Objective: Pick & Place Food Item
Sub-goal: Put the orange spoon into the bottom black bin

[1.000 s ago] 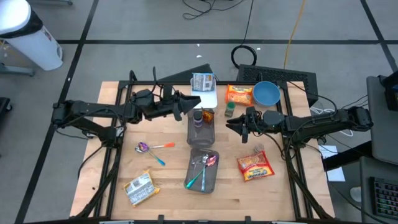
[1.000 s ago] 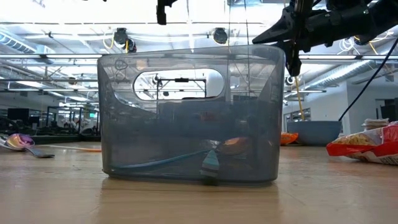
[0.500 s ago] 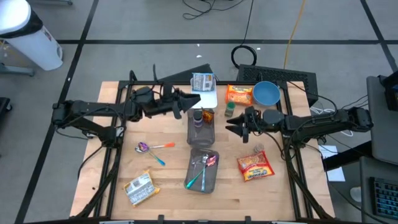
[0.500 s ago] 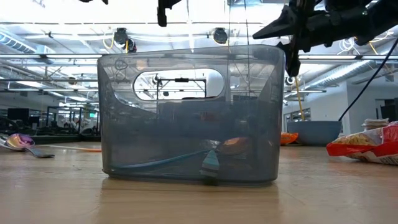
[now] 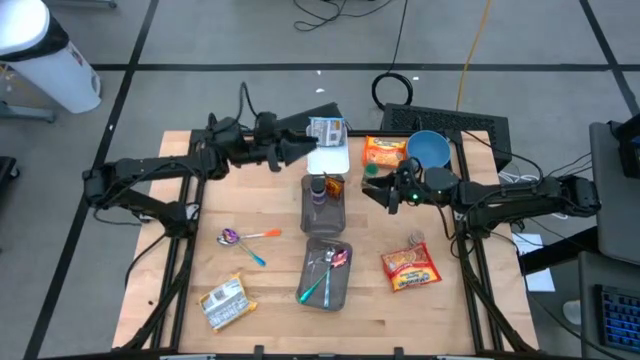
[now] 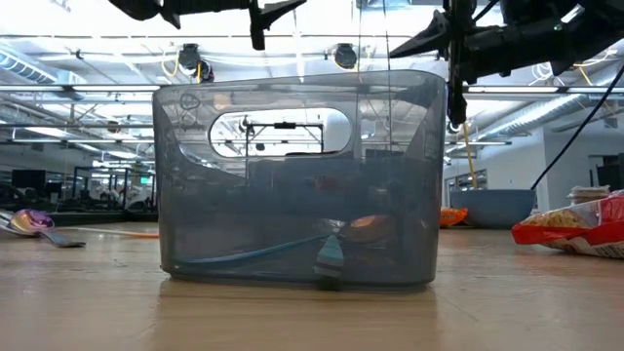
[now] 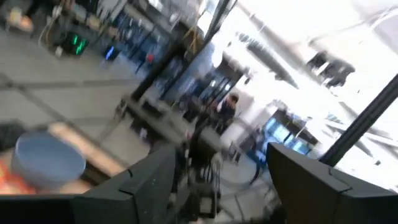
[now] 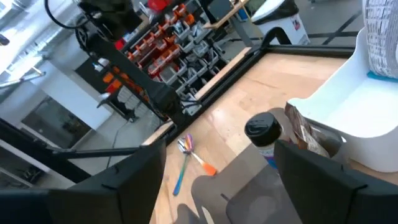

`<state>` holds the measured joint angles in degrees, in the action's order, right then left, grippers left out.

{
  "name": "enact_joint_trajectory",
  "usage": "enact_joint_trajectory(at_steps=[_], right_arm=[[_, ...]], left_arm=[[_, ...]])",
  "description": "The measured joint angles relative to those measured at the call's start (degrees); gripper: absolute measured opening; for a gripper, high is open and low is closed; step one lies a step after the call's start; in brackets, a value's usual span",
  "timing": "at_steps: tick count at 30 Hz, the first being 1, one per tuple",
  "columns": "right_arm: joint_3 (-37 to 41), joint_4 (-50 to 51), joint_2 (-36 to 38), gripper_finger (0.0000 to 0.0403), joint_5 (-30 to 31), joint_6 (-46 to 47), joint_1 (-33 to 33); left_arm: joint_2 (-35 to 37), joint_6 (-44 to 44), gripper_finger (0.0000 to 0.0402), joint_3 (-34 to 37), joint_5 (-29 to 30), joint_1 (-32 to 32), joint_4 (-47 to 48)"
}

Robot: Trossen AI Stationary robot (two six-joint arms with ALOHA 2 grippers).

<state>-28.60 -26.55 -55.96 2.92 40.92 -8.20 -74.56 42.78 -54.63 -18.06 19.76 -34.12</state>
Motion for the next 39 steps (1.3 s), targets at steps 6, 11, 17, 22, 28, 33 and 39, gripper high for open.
enact_joint_trajectory(at_steps=[6,11,17,22,28,33,39], right_arm=[[0.0,-2.18,0.0,0.0304,0.21,-1.12,-0.07],[0.0,-4.89,0.0,0.0298,0.37,-1.36,-0.07],[0.0,-7.66,0.02,0.0296,0.44,-1.5,-0.07],[0.0,-10.41,0.02,0.0295,0.29,-0.38,-0.07],[0.0,-11.37,0.02,0.0293,0.05,0.56,-0.07],[0.0,-12.95,0.02,0.0295,0.24,1.76,-0.07],[0.0,-17.06,0.03,0.029,-0.11,1.25,-0.1]], left_arm=[[0.0,0.91,0.0278,0.0,0.46,3.29,-8.29],[0.0,1.3,0.0274,0.0,0.64,4.75,-11.75],[0.0,-1.45,0.0274,0.0,0.3,3.61,-10.56],[0.0,-1.02,0.0274,0.0,2.98,1.94,-10.59],[0.0,5.05,0.0274,0.0,3.63,0.47,-10.67],[0.0,1.44,0.0273,0.0,1.44,-1.42,-10.51],[2.84,-3.87,0.0273,-0.41,1.82,-3.73,-1.67]])
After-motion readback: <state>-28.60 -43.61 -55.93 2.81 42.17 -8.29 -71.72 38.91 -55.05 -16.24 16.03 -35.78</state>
